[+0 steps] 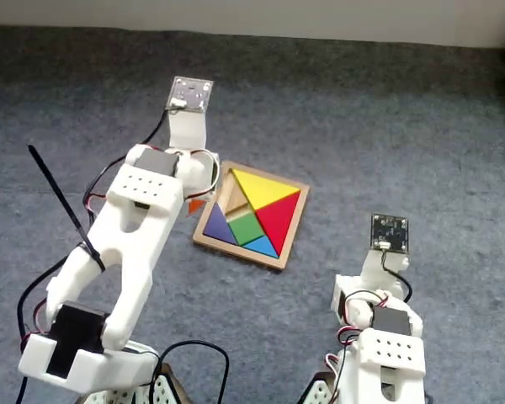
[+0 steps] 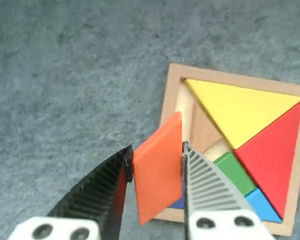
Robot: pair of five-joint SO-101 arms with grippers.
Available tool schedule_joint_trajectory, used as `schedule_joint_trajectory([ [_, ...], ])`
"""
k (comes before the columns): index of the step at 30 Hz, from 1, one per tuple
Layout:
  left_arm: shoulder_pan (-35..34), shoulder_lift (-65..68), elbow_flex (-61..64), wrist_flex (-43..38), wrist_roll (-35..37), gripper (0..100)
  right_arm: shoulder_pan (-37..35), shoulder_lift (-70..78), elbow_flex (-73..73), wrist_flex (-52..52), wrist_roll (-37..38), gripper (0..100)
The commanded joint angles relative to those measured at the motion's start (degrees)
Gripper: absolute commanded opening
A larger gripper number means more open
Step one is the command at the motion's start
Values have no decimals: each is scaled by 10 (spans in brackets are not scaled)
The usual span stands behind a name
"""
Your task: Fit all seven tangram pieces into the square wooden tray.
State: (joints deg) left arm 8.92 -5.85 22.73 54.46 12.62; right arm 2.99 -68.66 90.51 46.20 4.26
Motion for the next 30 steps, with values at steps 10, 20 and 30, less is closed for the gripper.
schedule_joint_trajectory([
  [10,36,205,-174,-62,-4,60,9,-9,-5,2,6,5],
  [20,63,313,-286,16,-4,60,8,-9,-5,0,6,5],
  [30,73,342,-333,90,53,148,9,-9,-5,0,6,5],
])
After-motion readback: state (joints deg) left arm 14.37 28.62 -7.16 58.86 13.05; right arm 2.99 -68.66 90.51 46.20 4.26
